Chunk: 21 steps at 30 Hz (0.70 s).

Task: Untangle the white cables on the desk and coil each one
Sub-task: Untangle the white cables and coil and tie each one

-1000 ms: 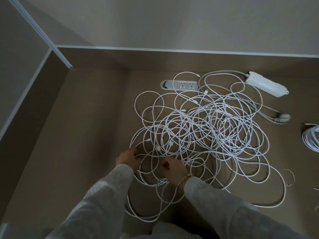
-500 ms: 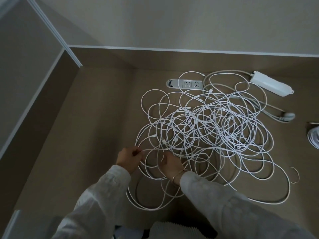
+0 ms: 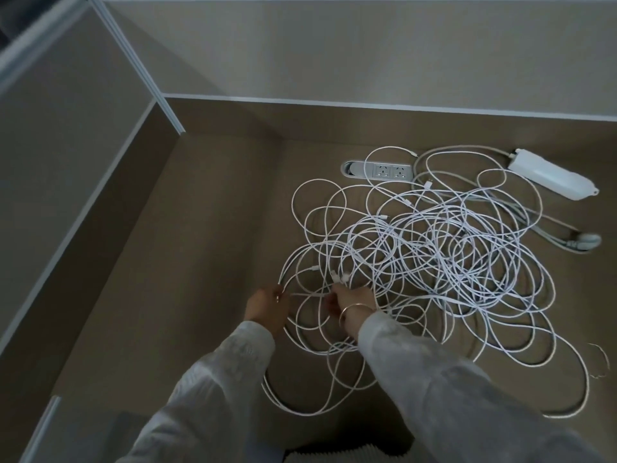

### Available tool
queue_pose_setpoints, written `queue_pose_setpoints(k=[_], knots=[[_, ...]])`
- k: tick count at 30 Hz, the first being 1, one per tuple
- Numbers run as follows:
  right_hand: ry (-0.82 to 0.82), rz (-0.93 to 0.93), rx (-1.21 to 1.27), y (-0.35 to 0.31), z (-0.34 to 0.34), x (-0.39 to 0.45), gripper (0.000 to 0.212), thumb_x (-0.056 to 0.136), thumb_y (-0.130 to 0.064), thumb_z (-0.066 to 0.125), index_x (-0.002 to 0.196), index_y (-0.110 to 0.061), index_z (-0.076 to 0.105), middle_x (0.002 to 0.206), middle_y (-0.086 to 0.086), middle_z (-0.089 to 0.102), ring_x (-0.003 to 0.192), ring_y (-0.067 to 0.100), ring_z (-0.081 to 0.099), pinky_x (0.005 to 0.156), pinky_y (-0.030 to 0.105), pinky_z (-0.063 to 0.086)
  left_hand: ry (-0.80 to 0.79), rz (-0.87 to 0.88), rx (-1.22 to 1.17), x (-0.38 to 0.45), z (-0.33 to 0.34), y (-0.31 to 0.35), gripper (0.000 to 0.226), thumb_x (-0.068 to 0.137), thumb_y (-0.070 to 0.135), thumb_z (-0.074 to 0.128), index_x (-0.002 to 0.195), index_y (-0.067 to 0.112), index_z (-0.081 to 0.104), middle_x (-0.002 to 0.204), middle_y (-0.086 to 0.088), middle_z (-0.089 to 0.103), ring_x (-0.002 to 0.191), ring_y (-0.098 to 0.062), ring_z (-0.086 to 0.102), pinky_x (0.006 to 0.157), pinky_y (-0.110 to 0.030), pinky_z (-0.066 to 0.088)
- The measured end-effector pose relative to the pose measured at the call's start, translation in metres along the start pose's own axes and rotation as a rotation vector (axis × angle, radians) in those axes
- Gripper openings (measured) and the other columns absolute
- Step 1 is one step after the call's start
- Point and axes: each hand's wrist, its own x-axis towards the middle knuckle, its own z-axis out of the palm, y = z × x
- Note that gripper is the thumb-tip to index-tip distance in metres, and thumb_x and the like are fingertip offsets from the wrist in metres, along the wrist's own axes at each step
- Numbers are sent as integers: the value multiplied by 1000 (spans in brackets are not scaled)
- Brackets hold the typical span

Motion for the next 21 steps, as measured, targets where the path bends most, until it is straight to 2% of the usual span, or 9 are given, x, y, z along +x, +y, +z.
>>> queue_pose_setpoints(k=[2, 4, 7, 10, 12, 14, 16, 18, 21], knots=[[-151, 83, 39, -13, 1, -50, 17, 73, -13, 70, 63, -1, 61, 56, 14, 64, 40, 22, 61, 41, 29, 52, -16, -104, -263, 4, -2, 12, 27, 94, 28, 57, 81, 8, 70, 79, -10, 68, 90, -28, 64, 71, -26, 40], [-294, 143, 26, -11, 0, -73, 18, 84, -3, 61, 67, -2, 58, 44, 6, 58, 31, 15, 53, 33, 18, 42, -32, -185, -555, 6, -3, 27, 28, 92, 22, 62, 69, 7, 69, 61, -2, 66, 72, -19, 64, 72, -29, 47], [-341, 98, -19, -7, -6, -94, 14, 84, -4, 64, 72, -1, 58, 44, 6, 54, 29, 15, 49, 34, 18, 40, 38, -57, -573, 9, -9, 37, 35, 93, 15, 58, 60, 14, 67, 46, 7, 62, 51, -7, 60, 72, -30, 47], [-157, -257, -317, -11, -20, -93, 24, 79, -28, 73, 65, -15, 59, 57, 2, 58, 48, 22, 58, 50, 29, 49, 97, 192, -315, 0, -30, 47, 41, 97, 31, 53, 61, 16, 65, 46, 5, 59, 51, -11, 58, 66, -27, 47], [72, -554, -427, -25, -31, -94, 21, 77, -27, 75, 82, -17, 57, 76, -2, 57, 73, 21, 57, 73, 30, 47, 57, 324, -202, -11, -47, 55, 36, 97, 36, 53, 70, 16, 68, 48, 10, 58, 48, -1, 53, 60, -25, 46], [278, -889, -414, -46, -41, -98, 39, 75, -18, 77, 106, -10, 55, 100, 4, 55, 91, 18, 50, 84, 23, 39, -4, 419, -152, -28, -62, 61, 34, 97, 35, 53, 74, 16, 69, 48, 13, 55, 46, 3, 48, 54, -20, 41], [379, -1115, -496, -69, -48, -96, 53, 76, -16, 75, 122, -6, 51, 120, 11, 53, 110, 23, 48, 95, 27, 36, -104, 427, -238, -45, -75, 68, 34, 98, 32, 53, 72, 16, 68, 45, 9, 49, 41, -1, 43, 46, -19, 36], [220, -1181, -645, -86, -53, -93, 38, 87, -17, 66, 121, -6, 55, 121, 15, 59, 113, 29, 52, 95, 32, 39, -169, 353, -419, -59, -84, 73, 31, 97, 25, 55, 72, 12, 67, 42, 8, 43, 36, -3, 36, 39, -17, 30], [-84, -1111, -815, -92, -65, -90, 20, 95, -20, 55, 102, -4, 65, 92, 17, 70, 88, 33, 64, 76, 31, 42, -211, 193, -836, -69, -96, 71, 23, 94, 4, 52, 74, 0, 62, 43, 2, 34, 32, -7, 27, 35, -12, 23]])
